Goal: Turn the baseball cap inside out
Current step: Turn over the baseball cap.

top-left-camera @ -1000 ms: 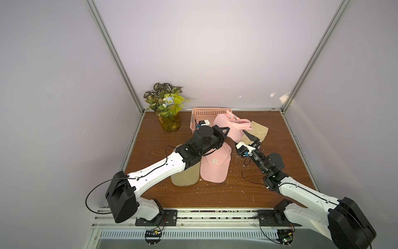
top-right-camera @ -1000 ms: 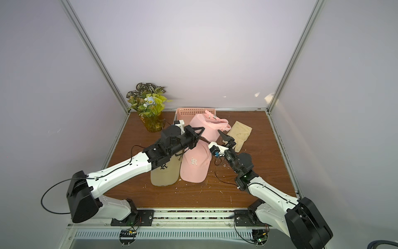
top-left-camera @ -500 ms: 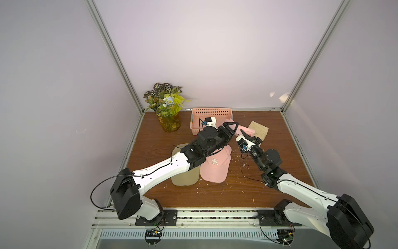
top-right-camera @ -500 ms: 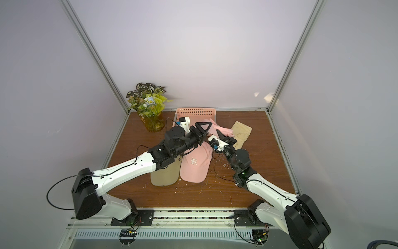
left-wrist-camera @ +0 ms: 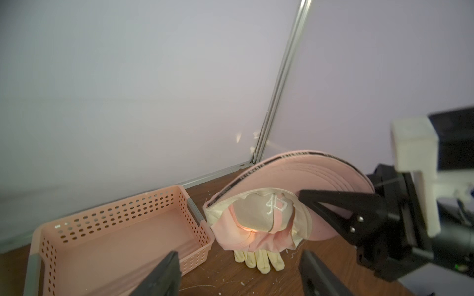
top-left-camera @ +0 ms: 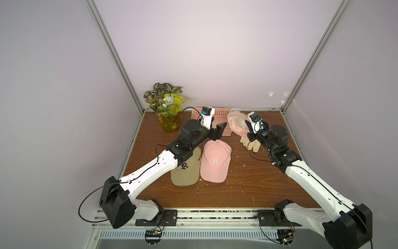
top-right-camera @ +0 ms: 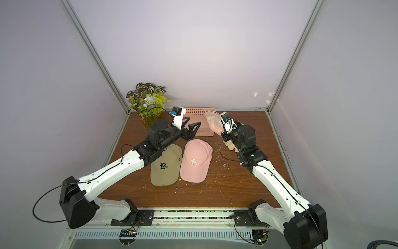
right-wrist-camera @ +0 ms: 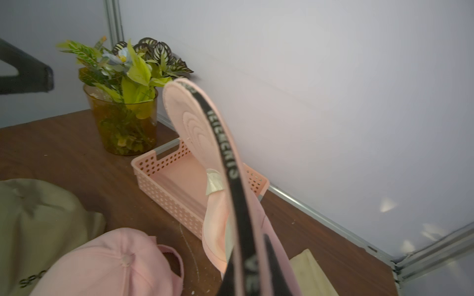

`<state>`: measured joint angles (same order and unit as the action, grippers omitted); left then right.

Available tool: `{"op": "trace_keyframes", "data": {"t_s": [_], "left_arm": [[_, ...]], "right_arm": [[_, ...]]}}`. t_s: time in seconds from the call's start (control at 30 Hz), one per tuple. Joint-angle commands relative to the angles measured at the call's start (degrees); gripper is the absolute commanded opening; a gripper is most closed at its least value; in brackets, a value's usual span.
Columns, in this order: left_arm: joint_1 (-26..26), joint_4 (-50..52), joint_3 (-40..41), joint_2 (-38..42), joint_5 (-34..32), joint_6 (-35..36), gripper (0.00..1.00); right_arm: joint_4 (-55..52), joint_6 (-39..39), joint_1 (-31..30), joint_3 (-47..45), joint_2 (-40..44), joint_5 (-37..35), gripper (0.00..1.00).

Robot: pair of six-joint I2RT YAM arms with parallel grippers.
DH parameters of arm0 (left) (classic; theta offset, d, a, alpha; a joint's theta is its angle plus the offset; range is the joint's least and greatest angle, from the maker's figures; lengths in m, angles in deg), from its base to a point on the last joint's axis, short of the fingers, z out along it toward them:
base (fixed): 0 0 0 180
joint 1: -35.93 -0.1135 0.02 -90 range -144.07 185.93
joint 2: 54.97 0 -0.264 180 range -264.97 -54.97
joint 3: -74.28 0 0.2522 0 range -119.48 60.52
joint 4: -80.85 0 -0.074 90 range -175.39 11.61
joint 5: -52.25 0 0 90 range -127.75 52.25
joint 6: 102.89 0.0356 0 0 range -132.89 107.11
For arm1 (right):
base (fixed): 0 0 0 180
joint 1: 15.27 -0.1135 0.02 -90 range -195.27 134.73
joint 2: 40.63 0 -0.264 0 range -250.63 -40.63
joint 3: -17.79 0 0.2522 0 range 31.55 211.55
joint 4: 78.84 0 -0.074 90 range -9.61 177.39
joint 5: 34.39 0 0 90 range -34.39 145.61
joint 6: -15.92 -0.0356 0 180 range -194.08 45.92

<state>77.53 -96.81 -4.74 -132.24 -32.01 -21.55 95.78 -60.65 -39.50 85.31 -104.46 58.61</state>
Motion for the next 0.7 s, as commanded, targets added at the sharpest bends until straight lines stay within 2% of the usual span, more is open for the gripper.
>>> {"op": "trace_keyframes", "data": {"t_s": [0.0,0.2,0.27,0.43,0.5,0.6,0.67], "left_arm": [[0.0,6.0,-0.3,-0.6,5.1,18.9,0.66],[-0.8,6.1,-0.6,-2.5,2.3,19.5,0.57],[-1.1,4.4,0.2,-1.9,2.9,19.1,0.56],[-1.2,3.5,0.7,-1.4,6.3,20.4,0.43],[-1.2,3.3,1.0,-1.2,5.7,20.2,0.43],[-1.5,2.6,1.3,-0.7,2.7,19.3,0.53],[-1.7,1.0,2.0,-0.1,-2.0,17.7,0.55]], "right_arm": [[-8.2,-5.4,0.5,5.3,0.1,11.7,0.00],[-13.8,-4.9,0.6,9.2,0.8,20.9,0.00],[-15.0,-4.9,0.6,10.1,1.0,22.8,0.00],[-18.3,-4.1,0.6,12.2,1.2,27.5,0.00],[-20.1,-3.4,0.6,13.2,1.1,28.7,0.00],[-21.2,-3.0,0.6,13.8,1.1,28.0,0.00],[-21.8,-3.1,0.6,14.0,0.9,27.2,0.00]]}}
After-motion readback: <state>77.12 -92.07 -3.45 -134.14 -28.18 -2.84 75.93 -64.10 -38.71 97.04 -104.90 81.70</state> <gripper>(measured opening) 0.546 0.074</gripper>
